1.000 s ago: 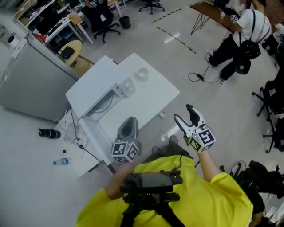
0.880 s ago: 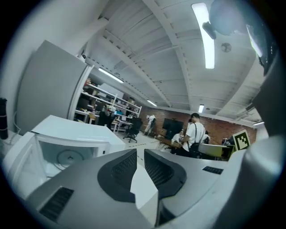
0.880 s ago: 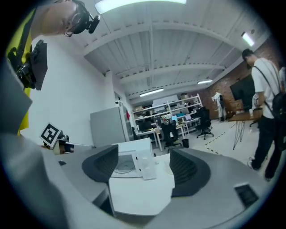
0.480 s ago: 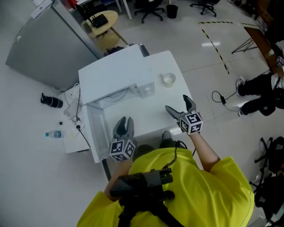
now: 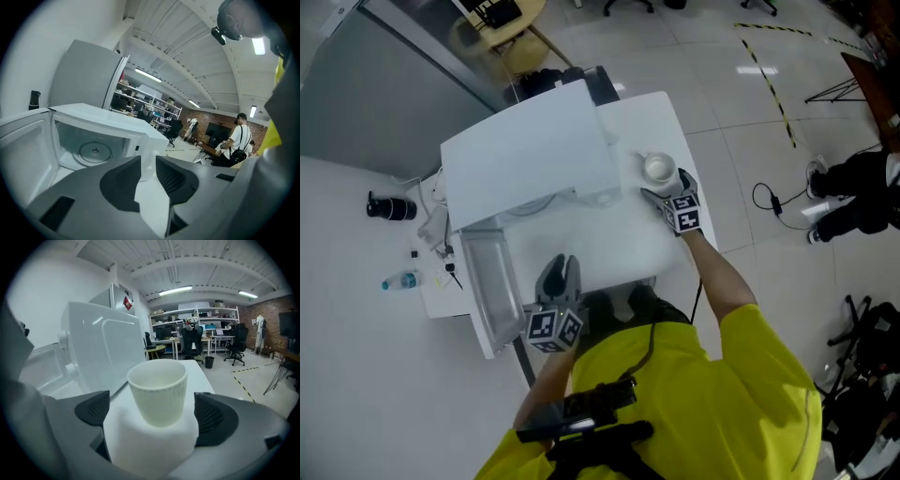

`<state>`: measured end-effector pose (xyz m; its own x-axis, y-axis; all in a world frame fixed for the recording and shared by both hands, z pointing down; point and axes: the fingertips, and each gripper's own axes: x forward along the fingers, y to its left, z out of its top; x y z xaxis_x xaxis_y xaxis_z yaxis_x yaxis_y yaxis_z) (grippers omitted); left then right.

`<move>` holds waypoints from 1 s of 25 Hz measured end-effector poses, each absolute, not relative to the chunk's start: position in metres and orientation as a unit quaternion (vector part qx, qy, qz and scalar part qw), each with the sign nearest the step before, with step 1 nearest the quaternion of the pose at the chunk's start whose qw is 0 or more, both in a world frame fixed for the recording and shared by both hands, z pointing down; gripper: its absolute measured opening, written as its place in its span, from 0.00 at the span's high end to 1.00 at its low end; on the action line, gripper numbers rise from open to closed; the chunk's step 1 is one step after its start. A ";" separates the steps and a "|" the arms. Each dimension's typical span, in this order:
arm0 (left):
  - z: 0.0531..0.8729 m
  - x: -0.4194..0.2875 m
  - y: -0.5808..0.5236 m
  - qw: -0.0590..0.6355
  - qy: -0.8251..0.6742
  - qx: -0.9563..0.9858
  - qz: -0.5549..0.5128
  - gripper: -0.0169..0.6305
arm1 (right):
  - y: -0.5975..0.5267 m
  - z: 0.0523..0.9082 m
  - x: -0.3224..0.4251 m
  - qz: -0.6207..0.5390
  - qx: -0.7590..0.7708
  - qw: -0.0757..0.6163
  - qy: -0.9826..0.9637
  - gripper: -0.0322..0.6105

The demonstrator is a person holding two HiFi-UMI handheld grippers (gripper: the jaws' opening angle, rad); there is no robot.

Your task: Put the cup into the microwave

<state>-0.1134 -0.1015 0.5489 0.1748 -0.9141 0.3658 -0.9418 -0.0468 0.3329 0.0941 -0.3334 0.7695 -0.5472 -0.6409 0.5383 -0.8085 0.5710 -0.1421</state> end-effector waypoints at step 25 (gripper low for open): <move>0.588 -0.159 -0.099 0.277 -0.664 0.694 0.032 0.88 | -0.137 0.668 0.051 0.203 0.307 0.216 -0.904 0.22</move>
